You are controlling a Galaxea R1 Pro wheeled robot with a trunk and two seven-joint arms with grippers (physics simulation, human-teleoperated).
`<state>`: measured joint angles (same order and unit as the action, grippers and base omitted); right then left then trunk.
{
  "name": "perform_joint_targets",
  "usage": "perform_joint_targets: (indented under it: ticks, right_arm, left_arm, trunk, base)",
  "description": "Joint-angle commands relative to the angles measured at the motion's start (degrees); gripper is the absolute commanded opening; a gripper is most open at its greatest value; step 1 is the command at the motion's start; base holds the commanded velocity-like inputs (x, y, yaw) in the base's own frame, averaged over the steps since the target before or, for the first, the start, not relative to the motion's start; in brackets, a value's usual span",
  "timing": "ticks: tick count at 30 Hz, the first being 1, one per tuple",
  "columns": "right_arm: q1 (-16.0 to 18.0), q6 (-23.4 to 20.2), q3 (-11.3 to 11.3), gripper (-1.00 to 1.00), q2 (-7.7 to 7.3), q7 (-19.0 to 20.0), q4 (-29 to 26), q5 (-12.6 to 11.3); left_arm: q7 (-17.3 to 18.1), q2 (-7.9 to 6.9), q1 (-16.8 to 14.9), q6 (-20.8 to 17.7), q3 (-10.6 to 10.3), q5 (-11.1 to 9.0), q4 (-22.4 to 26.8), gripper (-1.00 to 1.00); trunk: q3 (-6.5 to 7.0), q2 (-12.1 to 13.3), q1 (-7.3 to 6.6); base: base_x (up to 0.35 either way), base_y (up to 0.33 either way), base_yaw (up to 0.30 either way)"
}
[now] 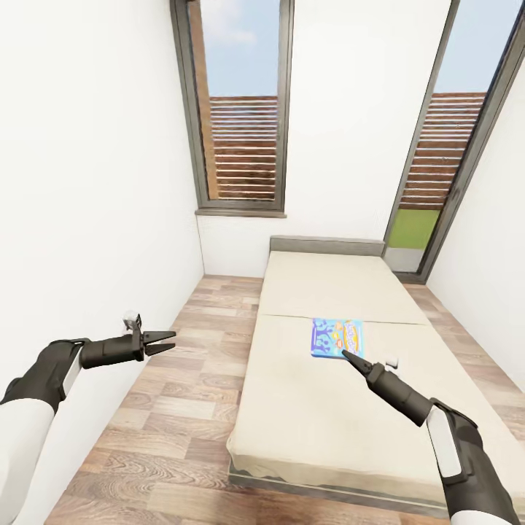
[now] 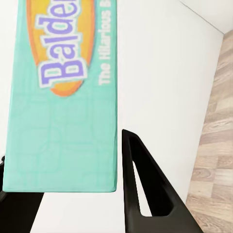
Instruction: Put all the toys in the child's room - the three board games (two on the bed and one on the table), the two jigsaw puzzles on the table, and the tennis ball on the table - inside the toy box on the table in the child's room.
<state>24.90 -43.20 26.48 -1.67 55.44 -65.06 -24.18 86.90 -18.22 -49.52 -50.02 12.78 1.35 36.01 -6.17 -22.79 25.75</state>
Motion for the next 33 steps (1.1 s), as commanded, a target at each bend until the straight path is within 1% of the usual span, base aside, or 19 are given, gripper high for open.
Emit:
perform_joint_targets:
  ticks: [1, 12, 17, 25, 28, 33]
  right_arm:
    - [0.06, -0.31, 0.06, -1.00, 0.00, 0.10, 0.07, -0.17]
    - [0.04, -0.46, 0.10, -1.00, 0.21, 0.08, 0.19, -0.20]
    - [0.04, -0.51, 0.15, -1.00, 0.18, 0.21, 0.19, -0.32]
    - [0.03, -0.57, 0.15, -1.00, 0.10, 2.30, 0.23, -0.38]
    - [0.06, -0.57, 0.15, -1.00, 0.09, 2.60, 0.21, -0.38]
    - [0.04, -0.57, 0.15, -1.00, 0.09, 2.76, 0.27, -0.43]
  left_arm:
    - [0.29, -0.02, -0.05, -0.60, 0.05, 0.15, 0.01, 1.00]
    - [0.30, -0.05, -0.05, -0.60, 0.06, 0.19, 0.02, 1.00]
    - [0.37, -0.06, -0.05, -0.60, 0.05, 0.20, 0.02, 1.00]
    - [0.38, -0.14, -0.05, -0.60, 0.05, 0.22, 0.02, 1.00]
    - [0.41, -0.15, -0.05, -0.60, 0.05, 0.19, 0.02, 1.00]
    - [0.50, -0.21, -0.05, -0.60, 0.05, 0.22, 0.02, 1.00]
  trunk:
    - [-0.13, -0.13, 0.04]
    - [-0.13, -0.13, 0.04]
    - [-0.13, -0.13, 0.04]
    - [-0.13, -0.13, 0.04]
    - [-0.13, -0.13, 0.04]
    - [-0.13, -0.13, 0.04]
  base:
    - [0.000, 0.000, 0.000]
    - [-0.001, 0.000, 0.000]
    - [-0.137, 0.000, 0.000]
    - [-0.050, -0.002, 0.000]
    - [-0.003, -0.123, 0.000]
    - [-0.001, -0.264, 0.000]
